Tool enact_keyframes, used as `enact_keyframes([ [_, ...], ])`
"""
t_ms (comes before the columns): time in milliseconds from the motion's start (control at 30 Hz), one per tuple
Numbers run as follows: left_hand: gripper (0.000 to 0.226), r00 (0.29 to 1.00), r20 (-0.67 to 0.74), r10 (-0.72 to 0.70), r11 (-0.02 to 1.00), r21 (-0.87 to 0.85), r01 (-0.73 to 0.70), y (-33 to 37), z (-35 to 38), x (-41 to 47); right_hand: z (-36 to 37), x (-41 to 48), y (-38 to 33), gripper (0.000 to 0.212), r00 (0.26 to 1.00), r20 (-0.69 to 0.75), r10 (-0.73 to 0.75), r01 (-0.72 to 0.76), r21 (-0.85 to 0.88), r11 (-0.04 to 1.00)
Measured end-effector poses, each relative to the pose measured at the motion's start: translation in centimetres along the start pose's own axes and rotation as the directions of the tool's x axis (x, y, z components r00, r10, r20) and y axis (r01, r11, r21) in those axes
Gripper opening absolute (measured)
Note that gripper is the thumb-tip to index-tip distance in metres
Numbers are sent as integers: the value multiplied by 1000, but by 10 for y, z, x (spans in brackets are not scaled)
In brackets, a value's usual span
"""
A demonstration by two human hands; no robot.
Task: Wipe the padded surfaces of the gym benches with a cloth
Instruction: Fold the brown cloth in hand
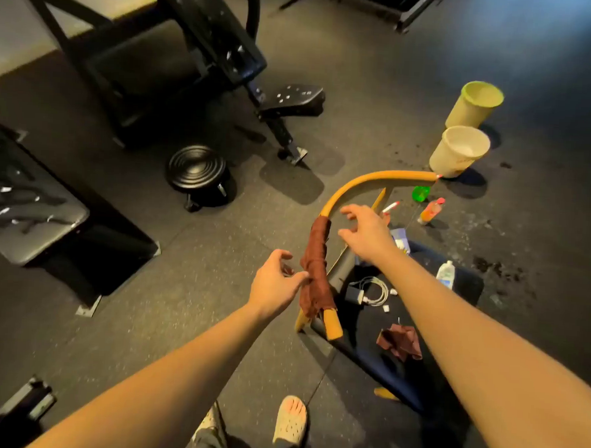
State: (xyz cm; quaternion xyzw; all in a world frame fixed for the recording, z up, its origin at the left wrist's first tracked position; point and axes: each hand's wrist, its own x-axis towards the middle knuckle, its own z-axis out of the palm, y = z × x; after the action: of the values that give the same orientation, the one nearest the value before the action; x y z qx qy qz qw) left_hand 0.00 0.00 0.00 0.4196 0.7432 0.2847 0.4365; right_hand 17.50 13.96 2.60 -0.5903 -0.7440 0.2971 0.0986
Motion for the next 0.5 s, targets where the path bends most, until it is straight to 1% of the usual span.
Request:
enact_keyframes([
  [33,50,1000,-8,-26,999,-34,26,-1,8,0,5,9,2,44,1000,12,-18,18,-7,1000],
  [100,54,998,-27,-49,998,-45,48,-6,23,-1,15,22,1,44,998,54,-19,20,-25,999],
  [200,52,997,-26,-68,996,-67,67,-14,44,-8,33,35,5,43,996,93,-14,16,-28,999],
  [367,50,994,-14,-105,993,-58,104,-30,73,-11,52,46,14,47,996,82,-29,29,-5,1000],
  [500,41,991,-33,-131,985,-116,127,-41,87,-13,58,51,18,38,998,49,-33,33,8,999],
])
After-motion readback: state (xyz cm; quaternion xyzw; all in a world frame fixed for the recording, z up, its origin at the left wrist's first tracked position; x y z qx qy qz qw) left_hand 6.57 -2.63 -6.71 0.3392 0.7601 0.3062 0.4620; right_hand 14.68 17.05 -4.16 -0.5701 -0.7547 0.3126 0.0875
